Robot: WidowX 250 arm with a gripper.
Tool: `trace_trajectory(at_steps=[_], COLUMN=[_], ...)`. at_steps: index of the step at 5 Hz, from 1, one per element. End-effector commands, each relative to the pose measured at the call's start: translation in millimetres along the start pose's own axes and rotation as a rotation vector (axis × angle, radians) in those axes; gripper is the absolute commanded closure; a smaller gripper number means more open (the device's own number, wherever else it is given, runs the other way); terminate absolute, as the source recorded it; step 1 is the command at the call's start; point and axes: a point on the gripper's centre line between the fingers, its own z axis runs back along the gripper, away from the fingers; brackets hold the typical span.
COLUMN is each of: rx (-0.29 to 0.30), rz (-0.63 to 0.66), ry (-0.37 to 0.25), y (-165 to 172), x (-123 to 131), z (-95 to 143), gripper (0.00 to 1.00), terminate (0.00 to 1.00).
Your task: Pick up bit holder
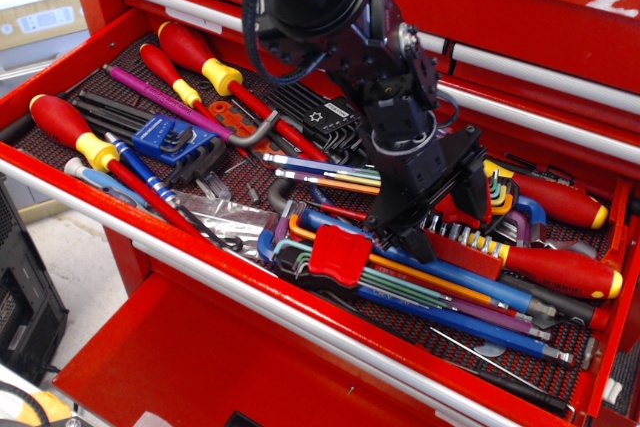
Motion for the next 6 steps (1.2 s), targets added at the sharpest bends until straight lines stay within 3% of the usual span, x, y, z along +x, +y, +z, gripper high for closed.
trace_trajectory(at_steps=[1, 2, 4, 6], rx=[-0.012, -0.004, 0.098, 0.218], rz=[-0.049, -0.069, -0.106, -0.081], ry=[0.051, 0.099, 0.064, 0.008], y=[-4.8, -6.7, -8.9, -29.0], x=[9.0, 14.3, 12.9, 9.6], z=[-2.7, -2.3, 23.6, 90.8], gripper=[1.0, 1.0, 1.0, 1.0], terminate=[0.0, 0.0, 0.0, 0.0])
